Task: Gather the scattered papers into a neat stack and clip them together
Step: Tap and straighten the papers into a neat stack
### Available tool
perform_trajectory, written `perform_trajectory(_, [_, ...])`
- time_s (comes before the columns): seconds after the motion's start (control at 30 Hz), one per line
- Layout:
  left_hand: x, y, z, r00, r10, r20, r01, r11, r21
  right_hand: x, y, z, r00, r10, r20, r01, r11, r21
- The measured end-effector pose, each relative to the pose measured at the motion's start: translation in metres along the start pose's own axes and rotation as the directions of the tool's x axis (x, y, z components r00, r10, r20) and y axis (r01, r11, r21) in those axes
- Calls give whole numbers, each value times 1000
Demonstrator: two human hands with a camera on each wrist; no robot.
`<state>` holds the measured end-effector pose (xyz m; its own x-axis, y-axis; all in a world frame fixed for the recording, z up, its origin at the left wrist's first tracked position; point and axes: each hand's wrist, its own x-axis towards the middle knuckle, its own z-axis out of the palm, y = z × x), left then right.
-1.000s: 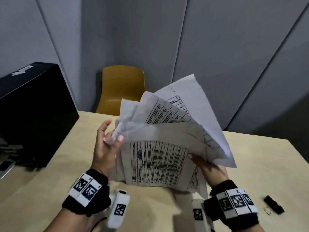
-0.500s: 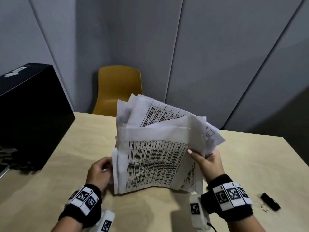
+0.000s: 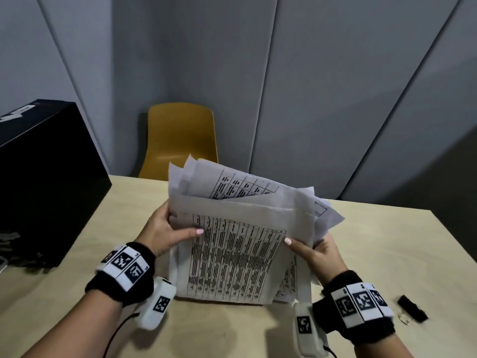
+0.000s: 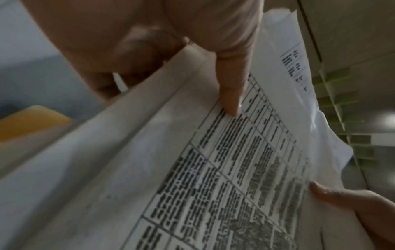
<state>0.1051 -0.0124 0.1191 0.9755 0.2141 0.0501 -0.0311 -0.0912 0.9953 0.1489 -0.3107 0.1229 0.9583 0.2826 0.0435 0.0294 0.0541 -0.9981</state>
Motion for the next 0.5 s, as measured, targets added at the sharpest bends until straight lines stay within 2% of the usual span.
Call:
perform_trajectory(0.07, [2, 4, 9, 1000, 18, 20, -17, 997, -71, 0, -2, 0, 1000, -29, -10, 29, 1000, 6])
perform_trajectory(0.2, [1, 7, 8, 996, 76, -36, -79, 989, -121, 1, -7, 1, 999, -48, 12, 47, 998, 43])
perform_trajectory(0.27, [-3, 6, 5, 998, 49, 24, -46, 988, -145, 1, -7, -2, 999, -46, -3, 46, 995, 85])
perform_trajectory(0.37, [-11, -2, 14, 999, 13, 51, -10, 998, -69, -1, 1, -1, 998, -29, -52, 31, 999, 34])
perform_trajectory(0.5, [-19, -2, 26, 985, 155, -73, -153, 988, 27, -2, -1, 4, 994, -57, -94, 55, 998, -18])
